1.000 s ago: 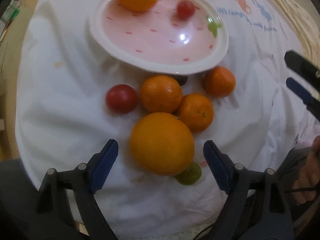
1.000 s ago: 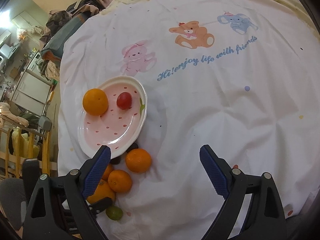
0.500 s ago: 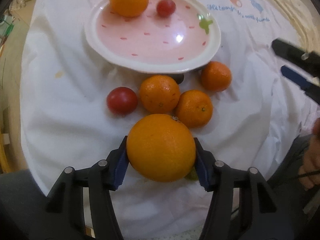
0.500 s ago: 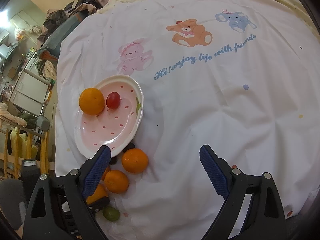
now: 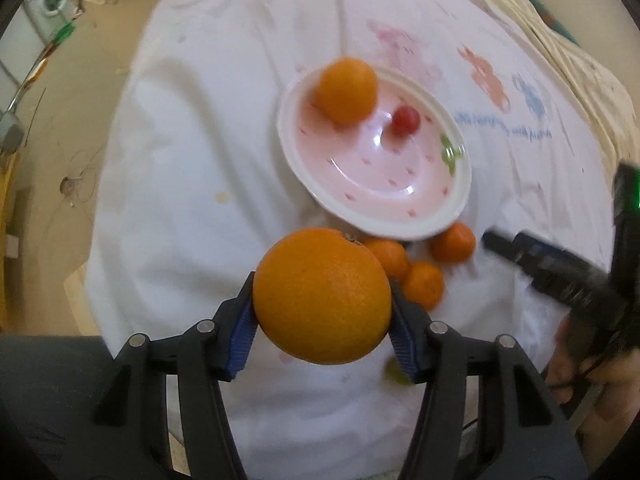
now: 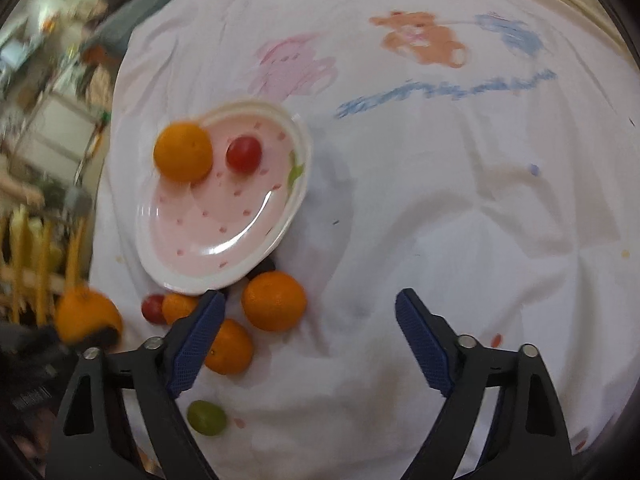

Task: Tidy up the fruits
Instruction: 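Grasp another large orange with the left tool while the right tool grasps a tangerine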

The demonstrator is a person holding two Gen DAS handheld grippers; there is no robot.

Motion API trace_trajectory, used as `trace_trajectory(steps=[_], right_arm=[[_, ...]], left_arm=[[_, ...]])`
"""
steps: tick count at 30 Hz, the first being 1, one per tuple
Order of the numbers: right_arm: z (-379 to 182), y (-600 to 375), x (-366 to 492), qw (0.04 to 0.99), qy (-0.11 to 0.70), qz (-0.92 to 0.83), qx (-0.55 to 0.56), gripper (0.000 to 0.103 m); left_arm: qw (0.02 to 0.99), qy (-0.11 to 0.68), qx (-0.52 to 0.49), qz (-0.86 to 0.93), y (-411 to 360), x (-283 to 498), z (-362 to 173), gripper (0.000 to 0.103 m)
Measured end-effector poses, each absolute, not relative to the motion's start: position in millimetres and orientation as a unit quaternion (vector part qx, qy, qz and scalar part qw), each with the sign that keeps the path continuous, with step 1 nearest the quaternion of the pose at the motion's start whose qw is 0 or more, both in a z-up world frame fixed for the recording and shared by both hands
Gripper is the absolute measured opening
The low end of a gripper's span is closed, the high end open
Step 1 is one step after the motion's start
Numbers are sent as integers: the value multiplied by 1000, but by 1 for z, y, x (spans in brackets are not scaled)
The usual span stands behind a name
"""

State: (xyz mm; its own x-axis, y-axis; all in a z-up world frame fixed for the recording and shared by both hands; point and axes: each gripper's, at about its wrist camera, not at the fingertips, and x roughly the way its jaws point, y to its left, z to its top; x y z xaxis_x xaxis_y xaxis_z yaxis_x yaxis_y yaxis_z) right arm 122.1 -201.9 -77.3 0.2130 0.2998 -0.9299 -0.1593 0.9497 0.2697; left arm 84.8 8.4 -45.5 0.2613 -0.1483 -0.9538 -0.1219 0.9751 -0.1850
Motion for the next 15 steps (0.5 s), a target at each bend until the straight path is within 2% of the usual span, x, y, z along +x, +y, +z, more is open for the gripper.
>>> trace_trajectory(steps=[5,8,15], right_arm=[[-99,-176,125,757,632,165,0,73],[-104,-168,128,757,631,172,-11,71],[-105,-163,134,759,626,175,-27,56]], left_arm=[[781,609,-141,-13,16,96,-50,54],[783,607,-134,-11,8,98,-51,54],[781,610,-130,-22,1,98,-51,54]])
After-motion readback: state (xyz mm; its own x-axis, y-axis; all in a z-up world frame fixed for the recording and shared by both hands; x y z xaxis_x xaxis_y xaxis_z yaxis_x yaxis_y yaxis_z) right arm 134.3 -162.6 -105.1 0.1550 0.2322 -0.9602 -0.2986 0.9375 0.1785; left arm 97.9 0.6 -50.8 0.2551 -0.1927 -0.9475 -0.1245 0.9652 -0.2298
